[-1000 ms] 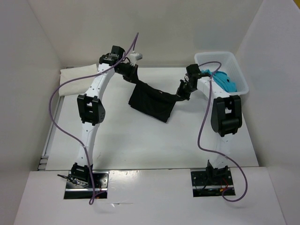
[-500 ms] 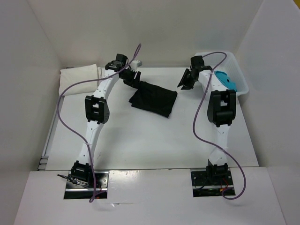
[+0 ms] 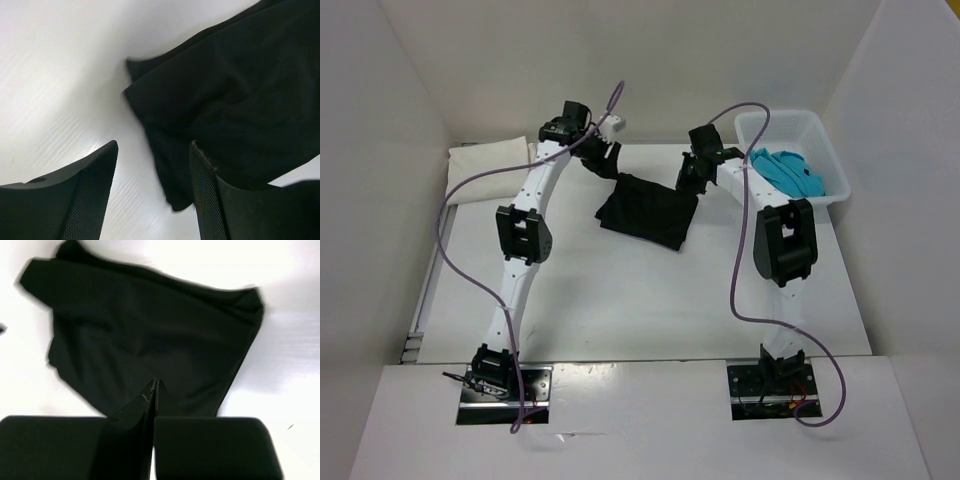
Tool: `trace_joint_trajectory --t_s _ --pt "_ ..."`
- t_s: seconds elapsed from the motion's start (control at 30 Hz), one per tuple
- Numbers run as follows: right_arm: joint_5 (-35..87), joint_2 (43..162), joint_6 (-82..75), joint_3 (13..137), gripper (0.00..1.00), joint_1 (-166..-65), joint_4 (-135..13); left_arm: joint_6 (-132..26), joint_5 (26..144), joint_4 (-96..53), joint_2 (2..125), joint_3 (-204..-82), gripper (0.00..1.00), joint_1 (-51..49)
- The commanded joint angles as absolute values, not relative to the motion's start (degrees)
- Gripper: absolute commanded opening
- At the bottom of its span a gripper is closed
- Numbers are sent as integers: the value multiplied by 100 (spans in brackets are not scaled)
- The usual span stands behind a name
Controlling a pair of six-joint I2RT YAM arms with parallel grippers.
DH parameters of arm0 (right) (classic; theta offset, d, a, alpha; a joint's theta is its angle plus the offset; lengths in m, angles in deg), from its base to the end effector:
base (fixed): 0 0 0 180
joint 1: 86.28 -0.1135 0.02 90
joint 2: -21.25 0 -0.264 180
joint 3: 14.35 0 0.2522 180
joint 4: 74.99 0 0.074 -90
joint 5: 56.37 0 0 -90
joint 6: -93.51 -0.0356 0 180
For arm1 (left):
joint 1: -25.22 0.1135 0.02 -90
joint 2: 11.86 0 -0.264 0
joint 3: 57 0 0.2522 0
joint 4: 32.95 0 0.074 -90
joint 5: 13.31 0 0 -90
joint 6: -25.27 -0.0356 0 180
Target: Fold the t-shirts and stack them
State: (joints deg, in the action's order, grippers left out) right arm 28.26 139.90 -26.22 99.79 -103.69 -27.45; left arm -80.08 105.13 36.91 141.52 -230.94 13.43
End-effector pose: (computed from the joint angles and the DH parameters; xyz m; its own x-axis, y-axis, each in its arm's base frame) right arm 0.4430 0.1424 0.2390 -0.8283 0.2577 -0.4974 0.0668 0.9270 0.3691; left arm 0.5455 -0.1312 0.2405 -0.5876 0.3604 -0.7244 0.6629 0.7279 -0.1756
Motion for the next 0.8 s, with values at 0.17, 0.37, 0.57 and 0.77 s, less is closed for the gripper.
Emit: trace_joint_trajectory --t_s 0.17,0.37,0.57,0.77 --pt "2976 15325 -2742 10971 0 -10043 -2643 -8416 10508 3926 15055 -24319 70 844" --pt "3117 15651 -2742 11419 0 -9990 -2459 -7924 9577 3373 15390 -24496 71 975" --pt "3354 15914 -2558 12147 0 -9937 -2108 -7721 9084 3161 15504 -24618 80 1028" --pt "3407 15934 -2320 13010 0 -9937 -1580 -7721 9390 3310 14857 -24724 93 1081"
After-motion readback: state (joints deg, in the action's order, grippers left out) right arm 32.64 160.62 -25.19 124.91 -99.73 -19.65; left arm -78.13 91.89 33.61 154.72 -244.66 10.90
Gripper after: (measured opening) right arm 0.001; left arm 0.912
